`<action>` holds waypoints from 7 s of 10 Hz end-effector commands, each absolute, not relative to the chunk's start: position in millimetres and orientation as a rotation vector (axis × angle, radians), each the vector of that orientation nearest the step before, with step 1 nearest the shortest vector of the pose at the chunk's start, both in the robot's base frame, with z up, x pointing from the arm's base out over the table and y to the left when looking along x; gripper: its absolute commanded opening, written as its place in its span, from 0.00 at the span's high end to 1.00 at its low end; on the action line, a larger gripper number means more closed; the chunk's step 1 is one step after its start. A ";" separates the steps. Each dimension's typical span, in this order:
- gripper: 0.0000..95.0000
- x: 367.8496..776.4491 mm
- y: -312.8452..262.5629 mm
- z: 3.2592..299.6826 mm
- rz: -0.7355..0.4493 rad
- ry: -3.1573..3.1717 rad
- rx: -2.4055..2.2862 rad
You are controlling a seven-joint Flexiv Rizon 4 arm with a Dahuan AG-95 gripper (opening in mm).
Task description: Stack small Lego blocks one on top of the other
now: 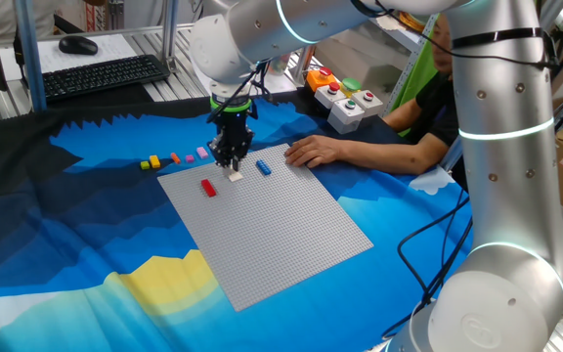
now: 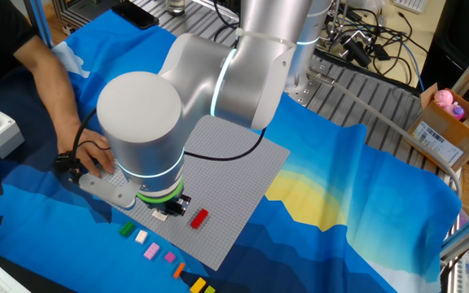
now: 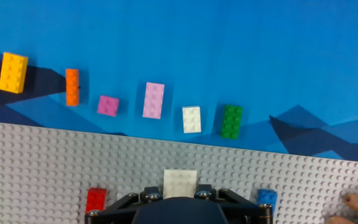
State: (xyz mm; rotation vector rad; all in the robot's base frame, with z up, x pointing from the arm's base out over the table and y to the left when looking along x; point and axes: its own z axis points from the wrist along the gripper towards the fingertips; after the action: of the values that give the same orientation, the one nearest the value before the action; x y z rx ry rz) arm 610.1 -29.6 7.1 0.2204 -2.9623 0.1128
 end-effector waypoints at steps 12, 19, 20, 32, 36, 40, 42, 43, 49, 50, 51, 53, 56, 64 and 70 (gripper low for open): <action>0.80 611.6 -29.6 6.0 0.103 -2.983 0.037; 0.60 611.8 -25.6 8.2 0.074 -2.983 -0.073; 0.60 611.7 -24.8 8.6 0.074 -2.983 -0.078; 1.00 614.7 -24.4 18.7 0.007 -2.967 -0.058; 1.00 613.2 -23.3 12.6 0.012 -2.969 -0.067; 1.00 612.8 -22.3 10.2 0.030 -2.954 -0.060; 1.00 612.1 -24.9 19.8 0.022 -2.942 -0.049; 1.00 612.1 -24.9 19.6 0.022 -2.942 -0.050; 1.00 614.0 -22.5 4.6 0.024 -2.954 -0.046; 1.00 614.7 -21.2 0.7 0.022 -2.949 -0.046; 1.00 614.9 -20.9 0.2 0.032 -2.955 -0.038; 1.00 613.5 -24.0 13.4 0.037 -2.932 -0.028; 1.00 611.8 -26.4 19.3 0.063 -2.932 -0.021; 1.00 601.3 -33.1 3.9 0.054 -2.941 -0.033; 1.00 598.4 -31.6 1.2 0.062 -2.953 -0.031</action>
State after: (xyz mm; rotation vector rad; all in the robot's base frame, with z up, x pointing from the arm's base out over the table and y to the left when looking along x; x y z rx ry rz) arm 600.7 -30.9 7.2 -0.0306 -2.9488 0.0593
